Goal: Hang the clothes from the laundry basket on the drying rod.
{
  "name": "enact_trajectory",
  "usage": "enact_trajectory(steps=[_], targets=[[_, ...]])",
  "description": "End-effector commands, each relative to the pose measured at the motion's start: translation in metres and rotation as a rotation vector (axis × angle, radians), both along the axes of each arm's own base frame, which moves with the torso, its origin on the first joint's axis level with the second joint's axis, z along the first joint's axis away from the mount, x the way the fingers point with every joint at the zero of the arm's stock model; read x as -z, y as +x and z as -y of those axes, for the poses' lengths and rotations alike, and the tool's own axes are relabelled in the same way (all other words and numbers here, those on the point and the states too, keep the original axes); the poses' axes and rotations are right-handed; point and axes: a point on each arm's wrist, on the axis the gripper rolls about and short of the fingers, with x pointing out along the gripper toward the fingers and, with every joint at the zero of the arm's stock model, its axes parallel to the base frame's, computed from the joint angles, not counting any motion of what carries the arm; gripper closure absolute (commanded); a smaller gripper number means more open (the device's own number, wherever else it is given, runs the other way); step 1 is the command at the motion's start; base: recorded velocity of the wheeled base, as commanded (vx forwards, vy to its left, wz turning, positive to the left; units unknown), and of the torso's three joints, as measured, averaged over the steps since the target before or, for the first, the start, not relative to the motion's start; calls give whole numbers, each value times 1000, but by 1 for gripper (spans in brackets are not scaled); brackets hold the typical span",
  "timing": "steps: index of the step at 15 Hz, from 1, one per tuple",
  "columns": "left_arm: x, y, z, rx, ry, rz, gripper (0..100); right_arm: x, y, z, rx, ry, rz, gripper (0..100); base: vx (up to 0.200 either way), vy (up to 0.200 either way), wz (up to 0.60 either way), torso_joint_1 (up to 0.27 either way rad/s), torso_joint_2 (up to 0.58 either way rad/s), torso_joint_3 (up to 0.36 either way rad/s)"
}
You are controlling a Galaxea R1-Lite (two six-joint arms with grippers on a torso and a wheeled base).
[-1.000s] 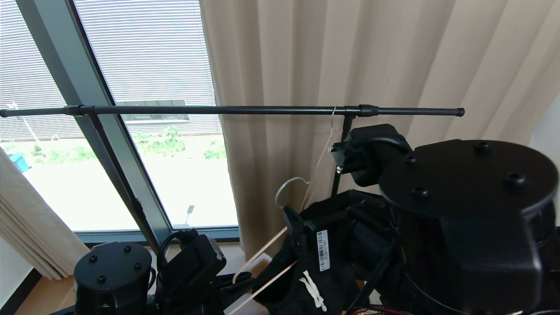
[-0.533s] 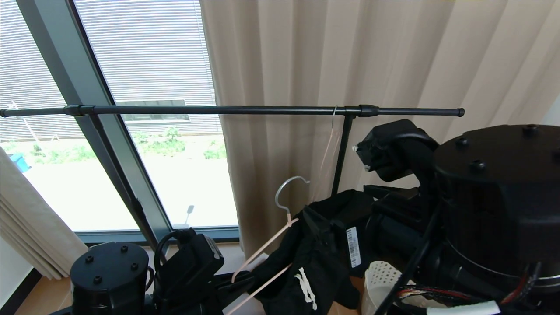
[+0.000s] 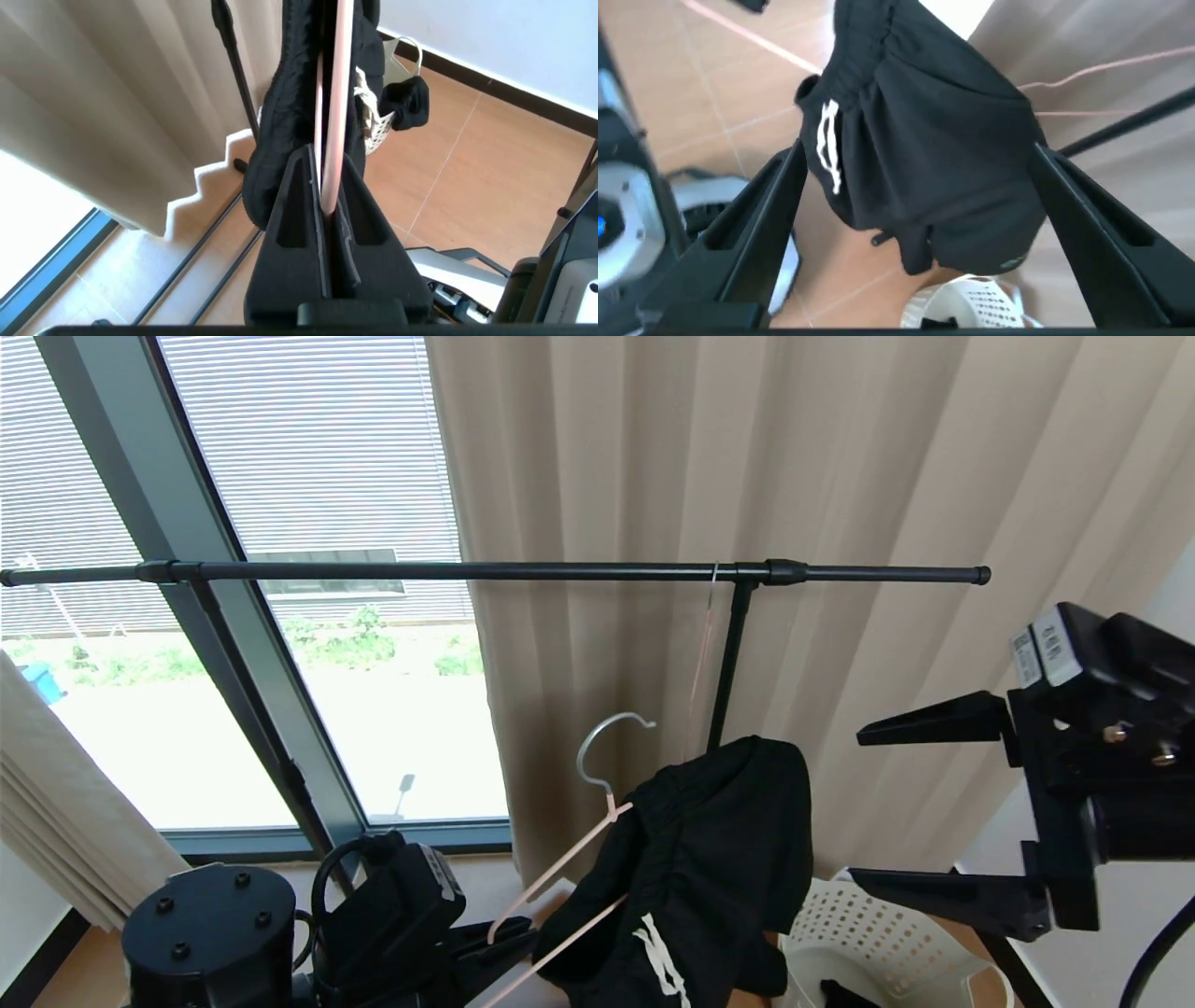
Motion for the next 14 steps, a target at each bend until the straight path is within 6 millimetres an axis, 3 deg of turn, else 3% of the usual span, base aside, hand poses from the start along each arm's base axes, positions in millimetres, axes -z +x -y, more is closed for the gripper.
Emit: enact_trajectory(steps=[1, 2, 3, 5, 7, 14], targets=[[1, -2, -1, 9, 1, -4, 100, -17, 52, 31, -144, -67, 8, 0, 0, 0, 0, 0, 0, 0], [1, -4, -2, 18, -4, -4, 100, -15, 60, 34, -185, -93, 12, 0, 0, 0, 0, 0, 0, 0], [0, -6, -3, 46, -13, 2, 100, -10, 82, 43, -306, -169, 28, 0, 0, 0, 0, 0, 0, 0], [2, -9, -6, 61, 0, 23, 100, -11, 88, 41, -327, -165, -47, 0, 0, 0, 0, 0, 0, 0], [3, -11, -7, 83, -1, 35, 100, -5, 93, 21, -405, -131, -64, 0, 0, 0, 0, 0, 0, 0], [3, -14, -7, 98, 2, 46, 100, 12, 104, -13, -474, -101, -144, 0, 0, 0, 0, 0, 0, 0]])
